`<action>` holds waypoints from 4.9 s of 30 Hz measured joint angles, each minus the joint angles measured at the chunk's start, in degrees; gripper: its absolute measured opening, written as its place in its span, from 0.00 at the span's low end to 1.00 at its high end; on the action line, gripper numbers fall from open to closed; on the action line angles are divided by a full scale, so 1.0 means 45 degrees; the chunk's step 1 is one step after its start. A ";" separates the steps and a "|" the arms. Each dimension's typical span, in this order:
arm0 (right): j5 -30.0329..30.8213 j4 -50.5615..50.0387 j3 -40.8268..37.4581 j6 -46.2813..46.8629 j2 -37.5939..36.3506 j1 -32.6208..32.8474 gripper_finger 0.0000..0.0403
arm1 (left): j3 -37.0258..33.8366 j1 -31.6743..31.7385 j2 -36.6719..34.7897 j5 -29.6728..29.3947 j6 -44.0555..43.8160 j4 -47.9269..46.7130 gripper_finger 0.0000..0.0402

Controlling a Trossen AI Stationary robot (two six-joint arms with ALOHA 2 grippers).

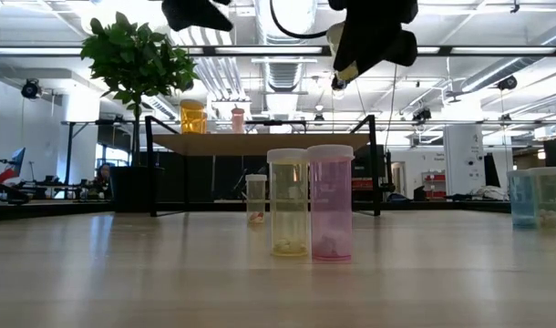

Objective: Pick and place medicine bottles onto shelf by color
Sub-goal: Put the yellow pill bottle on the shelf

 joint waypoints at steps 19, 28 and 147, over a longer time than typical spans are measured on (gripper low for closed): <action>-0.1594 0.2139 0.0031 -0.2931 0.0000 -0.0023 0.24 | 0.0308 0.0015 0.2053 0.1413 0.0801 0.4745 0.60; 0.0015 0.2265 0.0031 -0.3036 0.0053 -0.0013 0.24 | 0.0220 -0.0004 0.2121 0.1685 0.0514 0.5089 0.60; -0.0598 0.1768 -0.0076 -0.4298 -0.0563 -0.0377 0.24 | 0.0211 0.0049 0.2865 0.1029 0.0541 0.4519 0.26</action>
